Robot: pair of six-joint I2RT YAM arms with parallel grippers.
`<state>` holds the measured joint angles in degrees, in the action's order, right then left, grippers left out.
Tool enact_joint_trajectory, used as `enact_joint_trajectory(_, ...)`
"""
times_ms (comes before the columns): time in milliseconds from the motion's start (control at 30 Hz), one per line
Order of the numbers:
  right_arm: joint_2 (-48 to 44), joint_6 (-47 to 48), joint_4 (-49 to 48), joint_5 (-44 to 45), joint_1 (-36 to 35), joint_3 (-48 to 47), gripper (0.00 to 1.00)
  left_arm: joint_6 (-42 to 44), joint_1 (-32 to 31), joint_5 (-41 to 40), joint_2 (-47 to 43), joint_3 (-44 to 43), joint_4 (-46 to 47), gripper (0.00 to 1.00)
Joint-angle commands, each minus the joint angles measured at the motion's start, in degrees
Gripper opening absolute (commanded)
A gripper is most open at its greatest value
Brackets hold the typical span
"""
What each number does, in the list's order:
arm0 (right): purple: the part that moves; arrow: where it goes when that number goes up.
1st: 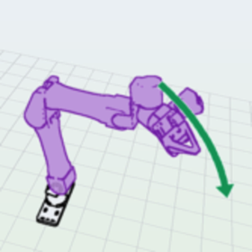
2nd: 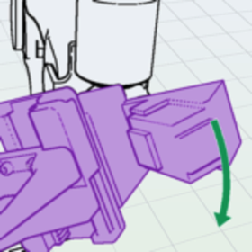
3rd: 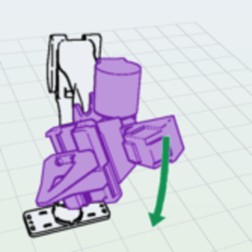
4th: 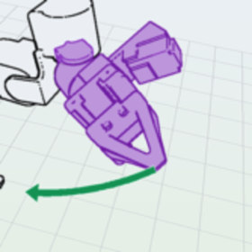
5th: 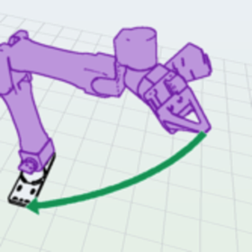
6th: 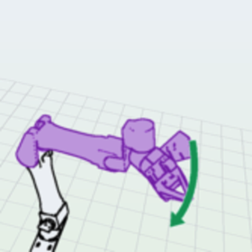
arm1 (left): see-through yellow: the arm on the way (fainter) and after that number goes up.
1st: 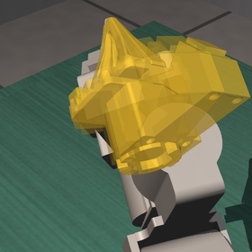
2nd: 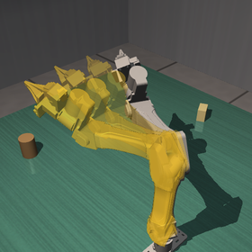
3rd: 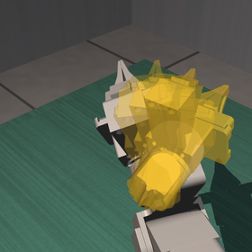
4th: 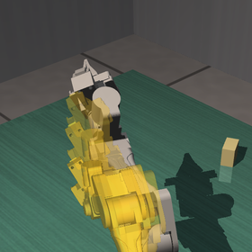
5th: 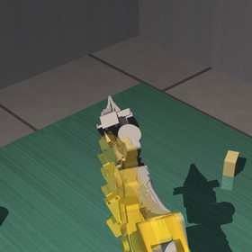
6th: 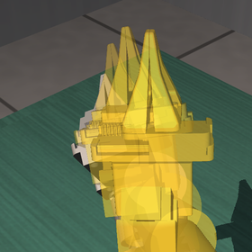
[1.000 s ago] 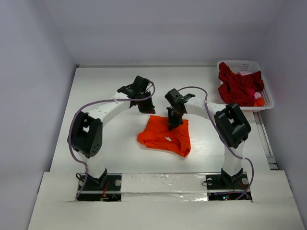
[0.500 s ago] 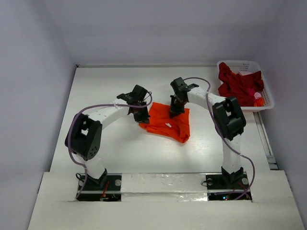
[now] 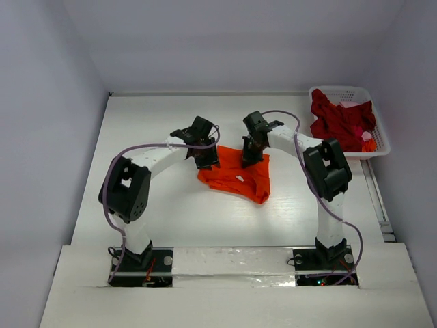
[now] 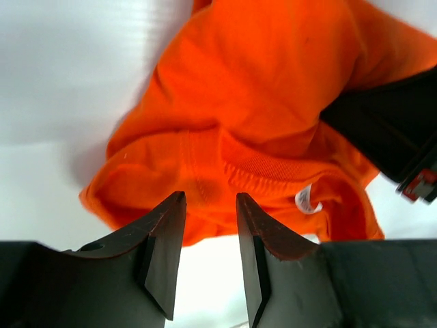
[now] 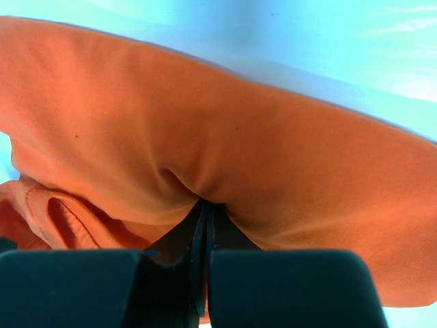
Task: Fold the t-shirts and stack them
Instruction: Smooth out wrinkles on the folded tshirt
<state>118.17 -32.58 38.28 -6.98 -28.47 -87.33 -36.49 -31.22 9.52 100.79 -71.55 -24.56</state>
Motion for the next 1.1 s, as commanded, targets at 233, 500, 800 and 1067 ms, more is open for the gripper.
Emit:
enact_joint_trajectory(233,-1.71,1.29,0.48,1.36,-0.01,0.49,0.00,2.21,-0.07,-3.19,4.41,-7.28,2.85,0.31)
enact_joint_trajectory(500,-1.54,1.20,0.21,1.01,-0.01,0.85,0.00,4.94,-0.07,-8.46,7.13,-10.63,0.92,0.29)
enact_joint_trajectory(800,-1.19,1.29,0.57,1.01,-0.01,-0.12,0.00,7.13,-0.07,-10.66,9.24,-12.04,-1.37,0.27)
enact_joint_trajectory(1067,-1.19,1.46,0.48,1.01,-0.01,0.05,0.00,7.92,-0.07,-6.97,9.69,-10.98,-0.84,0.26)
